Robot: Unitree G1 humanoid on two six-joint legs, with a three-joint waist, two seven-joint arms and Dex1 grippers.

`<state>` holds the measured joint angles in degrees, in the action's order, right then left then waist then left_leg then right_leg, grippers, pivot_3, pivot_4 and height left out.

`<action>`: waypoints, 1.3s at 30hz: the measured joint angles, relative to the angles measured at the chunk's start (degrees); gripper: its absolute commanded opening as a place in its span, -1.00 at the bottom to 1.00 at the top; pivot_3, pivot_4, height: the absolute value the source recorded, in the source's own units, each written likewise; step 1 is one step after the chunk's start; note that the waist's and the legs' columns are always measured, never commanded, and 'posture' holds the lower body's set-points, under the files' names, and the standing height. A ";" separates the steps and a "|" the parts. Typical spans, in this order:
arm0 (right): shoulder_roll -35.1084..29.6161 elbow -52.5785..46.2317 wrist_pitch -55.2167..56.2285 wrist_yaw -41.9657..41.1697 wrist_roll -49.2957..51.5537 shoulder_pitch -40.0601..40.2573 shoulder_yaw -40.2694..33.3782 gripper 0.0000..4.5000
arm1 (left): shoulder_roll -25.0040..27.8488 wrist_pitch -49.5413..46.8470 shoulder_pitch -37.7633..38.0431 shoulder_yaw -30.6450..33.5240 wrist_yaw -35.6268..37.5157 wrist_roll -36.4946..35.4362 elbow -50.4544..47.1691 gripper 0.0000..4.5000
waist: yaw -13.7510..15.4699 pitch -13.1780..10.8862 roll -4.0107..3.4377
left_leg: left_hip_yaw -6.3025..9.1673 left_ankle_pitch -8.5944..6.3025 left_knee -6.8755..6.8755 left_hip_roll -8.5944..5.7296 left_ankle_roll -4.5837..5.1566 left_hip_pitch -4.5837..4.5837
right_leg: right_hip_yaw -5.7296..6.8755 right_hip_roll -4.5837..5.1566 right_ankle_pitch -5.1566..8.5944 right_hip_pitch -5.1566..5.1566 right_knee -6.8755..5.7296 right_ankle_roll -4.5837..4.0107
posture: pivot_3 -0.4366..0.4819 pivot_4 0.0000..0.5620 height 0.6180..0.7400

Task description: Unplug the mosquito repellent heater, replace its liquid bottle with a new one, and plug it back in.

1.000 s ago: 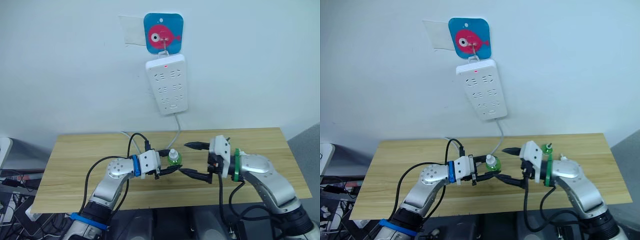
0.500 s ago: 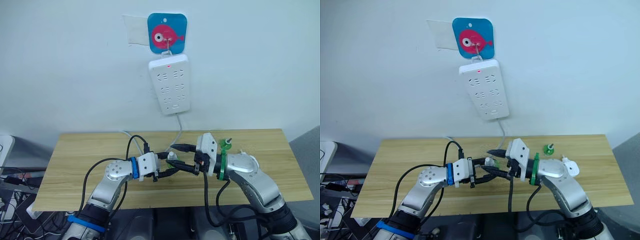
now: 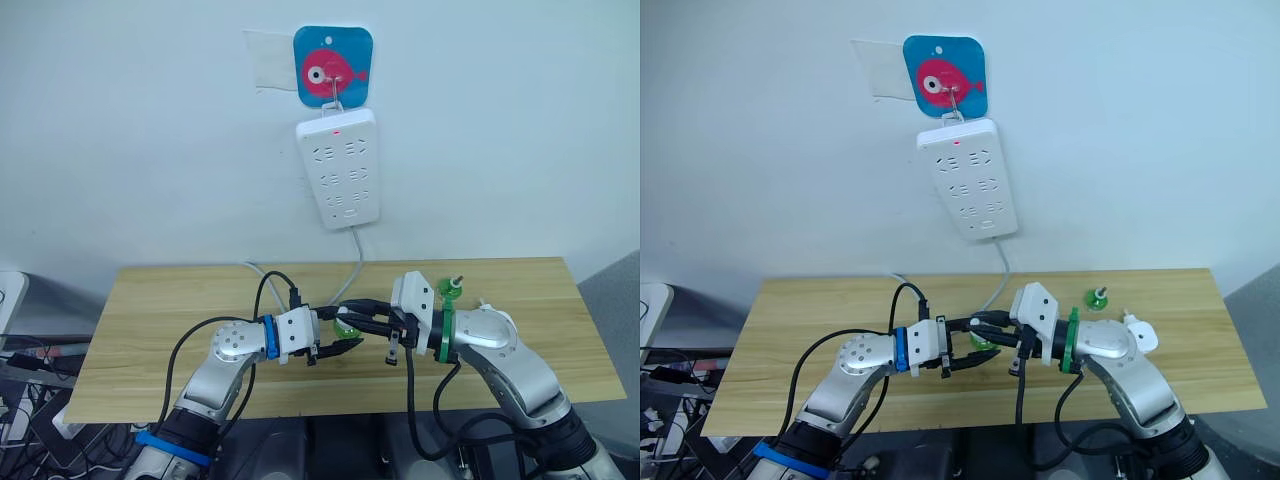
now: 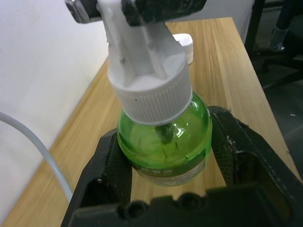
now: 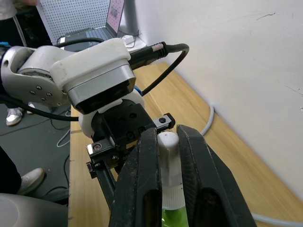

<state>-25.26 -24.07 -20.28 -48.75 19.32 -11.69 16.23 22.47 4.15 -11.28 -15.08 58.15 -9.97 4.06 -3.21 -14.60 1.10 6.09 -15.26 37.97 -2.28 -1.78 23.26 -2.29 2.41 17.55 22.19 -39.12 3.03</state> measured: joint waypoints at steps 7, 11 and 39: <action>-0.45 -8.61 -4.56 1.73 8.57 -0.08 -5.30 -0.92 | 0.07 0.24 0.20 -0.07 -0.05 0.11 0.90 -0.01 | -0.02 0.00 0.00 | 0.02 -0.09 0.00 0.00 0.15 0.00 | 0.00 0.00 0.00 -0.01 0.00 0.00 | -0.18 -0.11 1.00; 3.51 -6.82 -5.13 8.98 8.80 -0.33 -9.66 -0.92 | 0.64 1.71 0.39 -0.20 0.03 0.96 2.33 -0.01 | -0.03 0.00 0.00 | 0.00 -0.08 0.00 -0.01 0.15 -0.01 | -0.01 0.01 0.00 -0.01 -0.01 0.00 | -0.18 -0.09 1.00; 17.25 48.41 24.67 36.01 -13.47 -4.51 -17.34 -0.92 | 2.00 -3.73 1.75 2.29 -4.84 0.66 -1.45 -0.01 | -0.10 -0.21 -0.15 | -0.14 -0.11 -0.05 0.04 0.19 -0.04 | -0.12 -0.06 0.00 0.08 -0.17 0.00 | -0.06 0.06 1.00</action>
<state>-8.02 24.34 4.39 -12.74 5.84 -16.20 -1.11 24.46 0.42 -9.53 -12.79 53.31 -9.31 2.62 -3.31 -14.80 0.95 5.95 -15.36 37.93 -2.24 -1.59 23.22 -2.41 2.35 17.55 22.27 -39.29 3.03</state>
